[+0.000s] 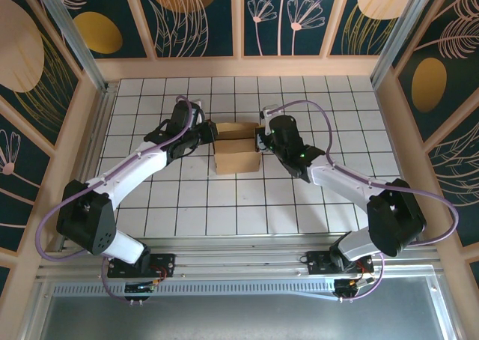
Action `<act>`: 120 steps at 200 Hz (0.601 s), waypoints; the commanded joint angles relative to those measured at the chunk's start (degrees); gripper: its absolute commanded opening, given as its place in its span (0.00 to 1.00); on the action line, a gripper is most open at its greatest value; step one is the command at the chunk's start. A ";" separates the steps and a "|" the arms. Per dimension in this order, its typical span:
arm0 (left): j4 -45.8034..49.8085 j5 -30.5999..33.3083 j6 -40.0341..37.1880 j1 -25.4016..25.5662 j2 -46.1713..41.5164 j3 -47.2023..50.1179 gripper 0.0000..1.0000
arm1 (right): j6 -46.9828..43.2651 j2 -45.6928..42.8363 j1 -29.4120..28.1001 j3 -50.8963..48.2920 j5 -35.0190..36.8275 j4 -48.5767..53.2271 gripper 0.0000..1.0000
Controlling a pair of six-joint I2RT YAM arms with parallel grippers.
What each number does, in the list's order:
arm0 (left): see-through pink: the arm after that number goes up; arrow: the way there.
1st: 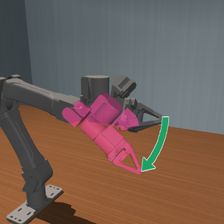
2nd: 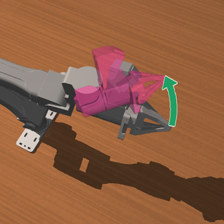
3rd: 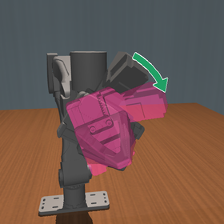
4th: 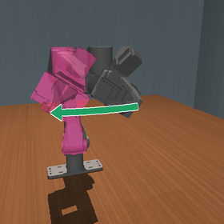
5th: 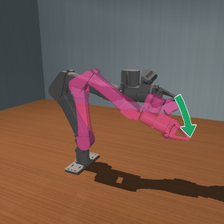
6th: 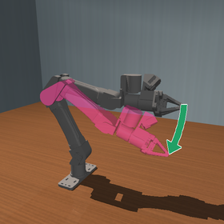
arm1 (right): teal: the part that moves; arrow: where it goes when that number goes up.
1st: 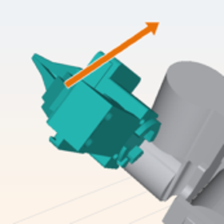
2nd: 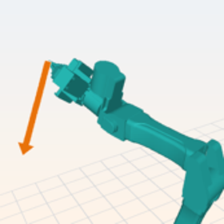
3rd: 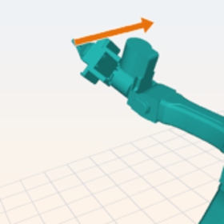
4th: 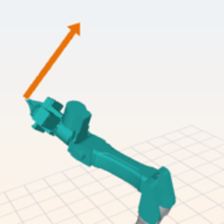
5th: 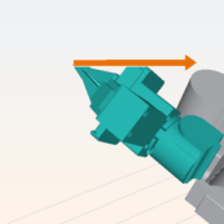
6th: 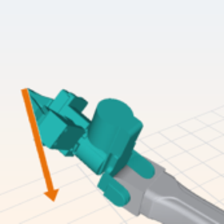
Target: Fold the paper box
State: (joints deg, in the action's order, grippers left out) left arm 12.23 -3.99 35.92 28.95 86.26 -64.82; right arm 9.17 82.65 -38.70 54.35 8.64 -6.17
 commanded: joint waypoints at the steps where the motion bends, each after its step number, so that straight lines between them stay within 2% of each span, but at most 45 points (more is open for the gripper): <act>1: -4.41 -3.36 2.30 1.28 -0.30 -1.80 0.13 | 4.29 1.41 -1.91 2.11 -1.17 3.55 0.01; 67: -4.70 -3.64 4.03 1.28 -0.10 -0.80 0.09 | 9.53 2.07 -2.24 1.91 1.86 6.22 0.00; 120: -5.81 -4.14 5.79 1.28 -0.63 0.63 0.08 | 7.15 0.64 -4.74 -2.48 5.16 1.52 0.00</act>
State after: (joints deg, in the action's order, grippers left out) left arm 12.12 -4.14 38.70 29.17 86.26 -64.66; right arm 16.67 83.40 -40.58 54.96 13.56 -5.13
